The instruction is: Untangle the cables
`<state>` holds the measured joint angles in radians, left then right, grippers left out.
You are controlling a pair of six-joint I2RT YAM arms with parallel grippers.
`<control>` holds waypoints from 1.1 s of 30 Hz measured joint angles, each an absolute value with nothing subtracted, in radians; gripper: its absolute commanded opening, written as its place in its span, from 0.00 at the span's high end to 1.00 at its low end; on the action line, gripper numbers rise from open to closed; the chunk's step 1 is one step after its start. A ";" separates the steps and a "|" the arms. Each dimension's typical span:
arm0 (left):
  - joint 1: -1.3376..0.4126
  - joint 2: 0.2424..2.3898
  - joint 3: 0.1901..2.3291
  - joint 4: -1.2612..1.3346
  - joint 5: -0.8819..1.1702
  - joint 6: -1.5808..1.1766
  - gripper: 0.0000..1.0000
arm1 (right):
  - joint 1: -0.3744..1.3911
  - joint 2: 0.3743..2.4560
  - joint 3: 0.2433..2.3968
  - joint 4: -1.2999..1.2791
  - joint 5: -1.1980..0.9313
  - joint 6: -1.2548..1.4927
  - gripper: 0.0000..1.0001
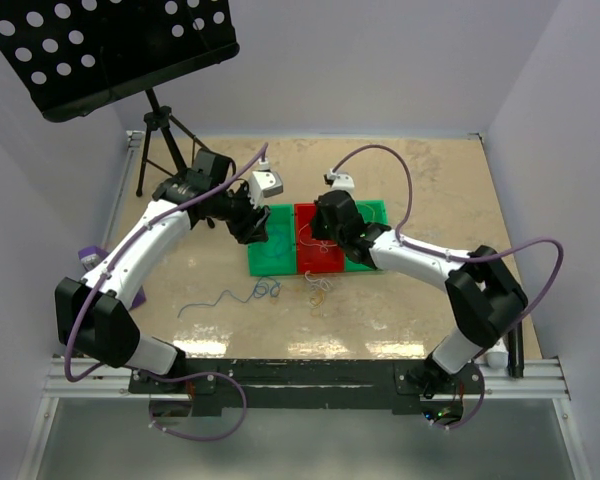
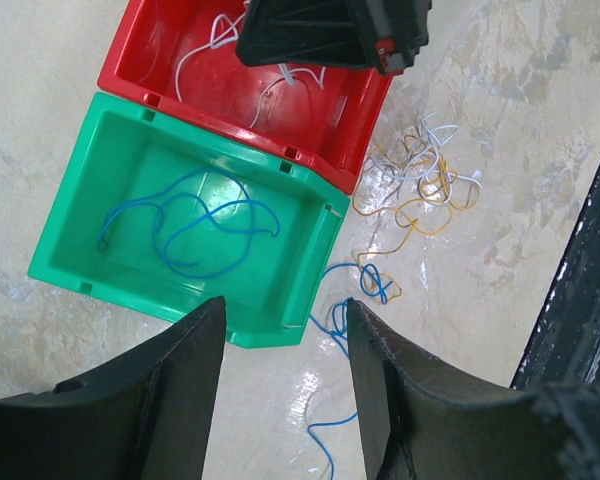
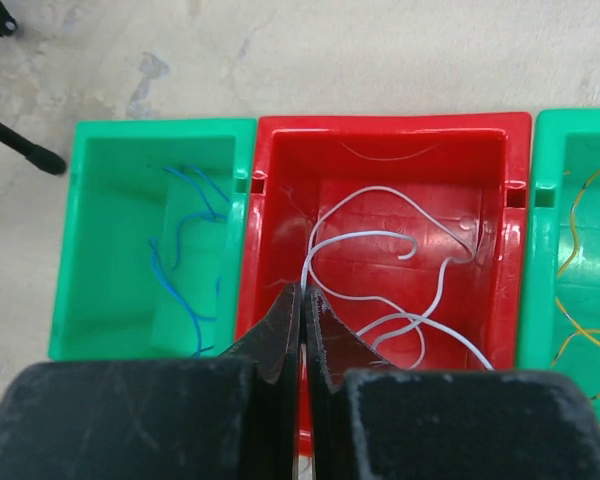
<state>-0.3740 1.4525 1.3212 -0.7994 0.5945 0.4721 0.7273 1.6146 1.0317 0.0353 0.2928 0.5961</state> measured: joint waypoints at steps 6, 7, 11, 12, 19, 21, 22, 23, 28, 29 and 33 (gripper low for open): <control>-0.374 1.452 1.315 -0.799 0.595 0.472 0.44 | 0.727 1.706 1.038 0.051 0.292 0.600 1.00; -0.373 1.452 1.315 -0.799 0.595 0.472 0.44 | 0.727 1.726 1.044 0.051 0.292 0.600 1.00; -0.373 1.452 1.314 -0.799 0.595 0.472 0.44 | 0.727 1.798 1.082 0.053 0.293 0.598 1.00; -0.373 1.452 1.314 -0.798 0.595 0.472 0.44 | 0.727 1.818 1.100 0.052 0.293 0.598 1.00; -0.373 1.452 1.314 -0.798 0.595 0.472 0.44 | 0.727 1.879 1.179 0.052 0.301 0.598 0.97; -0.373 1.452 1.314 -0.798 0.595 0.472 0.44 | 0.727 1.879 1.192 0.050 0.308 0.597 0.83; -0.373 1.452 1.314 -0.798 0.595 0.472 0.44 | 0.727 1.879 1.196 0.049 0.313 0.595 0.74; -0.373 1.452 1.314 -0.798 0.595 0.472 0.44 | 0.727 1.878 1.199 0.048 0.318 0.595 0.65; -0.373 1.452 1.312 -0.799 0.600 0.475 0.43 | 0.725 1.873 1.198 0.021 0.336 0.582 0.45; -0.372 1.452 1.312 -0.801 0.603 0.475 0.43 | 0.725 1.866 1.195 0.016 0.340 0.581 0.43; -0.372 1.453 1.312 -0.802 0.604 0.475 0.43 | 0.725 1.794 1.174 -0.009 0.340 0.578 0.40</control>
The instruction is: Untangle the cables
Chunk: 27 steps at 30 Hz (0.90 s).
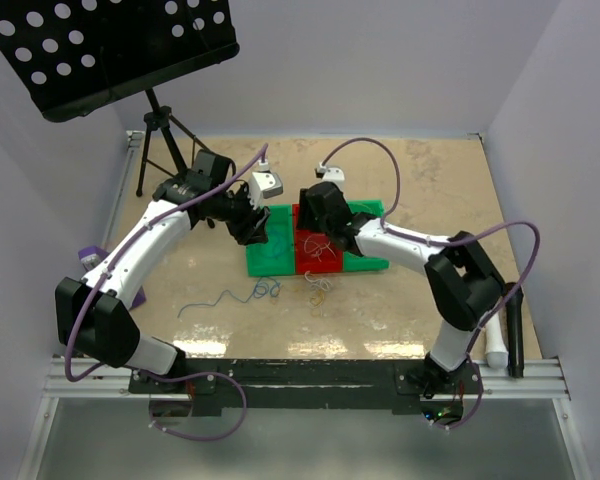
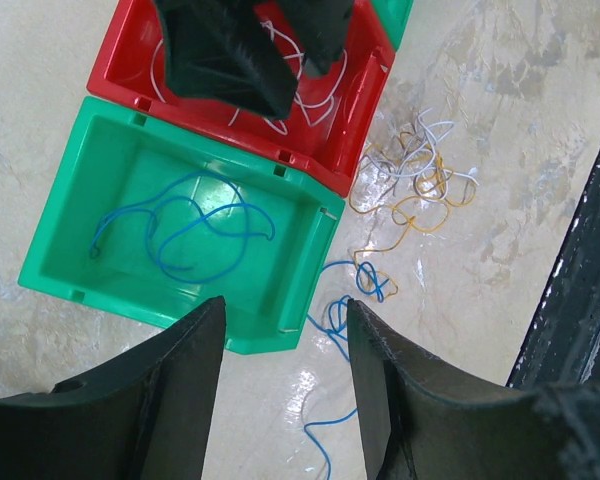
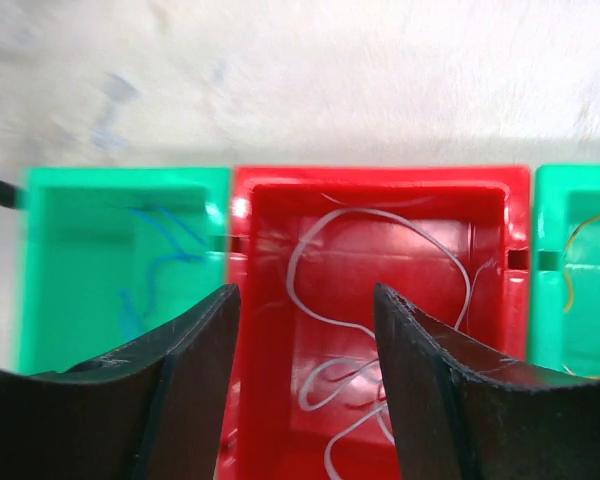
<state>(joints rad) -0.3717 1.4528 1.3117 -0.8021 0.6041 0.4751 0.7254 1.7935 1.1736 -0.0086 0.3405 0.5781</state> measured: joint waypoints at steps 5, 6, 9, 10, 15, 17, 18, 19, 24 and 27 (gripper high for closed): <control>-0.371 1.453 1.312 -0.802 0.606 0.475 0.43 | 0.725 1.654 1.182 -0.032 0.340 0.572 0.48; -0.371 1.453 1.312 -0.802 0.607 0.474 0.43 | 0.725 1.634 1.188 -0.038 0.341 0.570 0.49; -0.369 1.453 1.312 -0.802 0.615 0.475 0.43 | 0.725 1.586 1.195 -0.051 0.341 0.561 0.48; -0.368 1.453 1.312 -0.802 0.617 0.476 0.43 | 0.727 1.566 1.189 -0.055 0.339 0.556 0.46; -0.368 1.453 1.298 -0.802 0.621 0.506 0.44 | 0.769 1.409 1.063 -0.063 0.324 0.540 0.43; -0.368 1.455 1.280 -0.806 0.621 0.519 0.44 | 0.830 1.351 0.992 -0.069 0.331 0.550 0.45; -0.368 1.457 1.271 -0.809 0.621 0.522 0.44 | 0.860 1.336 0.965 -0.073 0.331 0.562 0.45; -0.368 1.459 1.264 -0.809 0.621 0.526 0.44 | 0.900 1.321 0.928 -0.075 0.331 0.582 0.45; -0.368 1.465 1.239 -0.815 0.621 0.540 0.44 | 1.028 1.269 0.733 -0.121 0.326 0.699 0.44; -0.368 1.465 1.239 -0.817 0.621 0.543 0.44 | 1.031 1.240 0.677 -0.155 0.331 0.739 0.43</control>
